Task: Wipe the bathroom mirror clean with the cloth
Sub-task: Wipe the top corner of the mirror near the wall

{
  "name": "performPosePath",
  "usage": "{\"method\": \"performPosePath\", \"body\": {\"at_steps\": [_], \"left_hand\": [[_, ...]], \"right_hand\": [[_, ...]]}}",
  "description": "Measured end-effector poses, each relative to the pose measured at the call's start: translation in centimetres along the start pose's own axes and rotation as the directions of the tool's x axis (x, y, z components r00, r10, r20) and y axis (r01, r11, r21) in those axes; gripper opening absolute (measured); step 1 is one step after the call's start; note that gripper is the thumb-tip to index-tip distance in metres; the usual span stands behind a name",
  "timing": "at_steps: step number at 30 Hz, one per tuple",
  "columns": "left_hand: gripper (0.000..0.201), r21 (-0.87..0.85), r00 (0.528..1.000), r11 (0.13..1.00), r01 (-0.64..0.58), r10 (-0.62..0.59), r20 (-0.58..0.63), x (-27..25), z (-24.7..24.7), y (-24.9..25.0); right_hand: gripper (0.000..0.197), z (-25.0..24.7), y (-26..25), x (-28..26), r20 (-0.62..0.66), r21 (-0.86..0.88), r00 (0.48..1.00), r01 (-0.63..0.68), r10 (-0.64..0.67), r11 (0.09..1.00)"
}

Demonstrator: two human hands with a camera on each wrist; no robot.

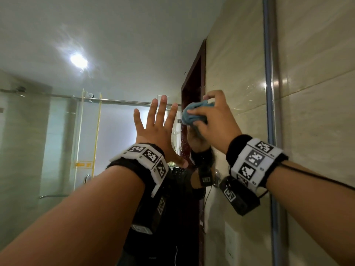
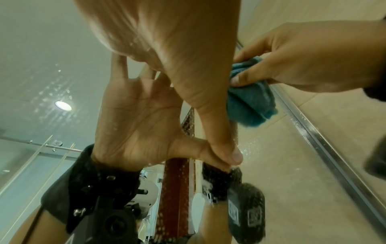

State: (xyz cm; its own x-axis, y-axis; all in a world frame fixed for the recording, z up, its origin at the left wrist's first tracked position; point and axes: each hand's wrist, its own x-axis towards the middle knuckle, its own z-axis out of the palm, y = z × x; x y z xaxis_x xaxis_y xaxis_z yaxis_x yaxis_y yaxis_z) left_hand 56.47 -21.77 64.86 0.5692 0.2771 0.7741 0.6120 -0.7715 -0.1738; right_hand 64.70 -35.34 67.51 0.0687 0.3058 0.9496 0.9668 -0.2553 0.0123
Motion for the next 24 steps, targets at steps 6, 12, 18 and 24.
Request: {"method": "performPosePath", "body": {"at_steps": [6, 12, 18, 24], "left_hand": [[0.151, -0.008, 1.000, 1.000, 0.001, -0.001, 0.017, 0.0, 0.0, 0.0], [0.152, -0.027, 1.000, 1.000, -0.010, 0.011, 0.028, 0.0, 0.0, 0.0], [0.152, -0.031, 1.000, 0.999, -0.010, 0.011, 0.020, 0.1, 0.1, 0.0], [0.153, -0.034, 1.000, 0.999, -0.009, 0.009, 0.022, 0.2, 0.2, 0.0]], "right_hand": [[0.033, 0.7, -0.1, 0.8, -0.070, -0.018, 0.997, 0.035, -0.036, 0.999], [0.030, -1.7, 1.7, 3.7, -0.197, -0.069, 0.974, -0.131, 0.115, 0.989], [0.025, -1.5, 0.8, 4.3, -0.035, -0.157, 0.999, 0.010, -0.016, 0.987], [0.030, 0.2, 0.1, 3.9, -0.085, -0.112, 0.996, -0.031, 0.021, 0.993]]}}
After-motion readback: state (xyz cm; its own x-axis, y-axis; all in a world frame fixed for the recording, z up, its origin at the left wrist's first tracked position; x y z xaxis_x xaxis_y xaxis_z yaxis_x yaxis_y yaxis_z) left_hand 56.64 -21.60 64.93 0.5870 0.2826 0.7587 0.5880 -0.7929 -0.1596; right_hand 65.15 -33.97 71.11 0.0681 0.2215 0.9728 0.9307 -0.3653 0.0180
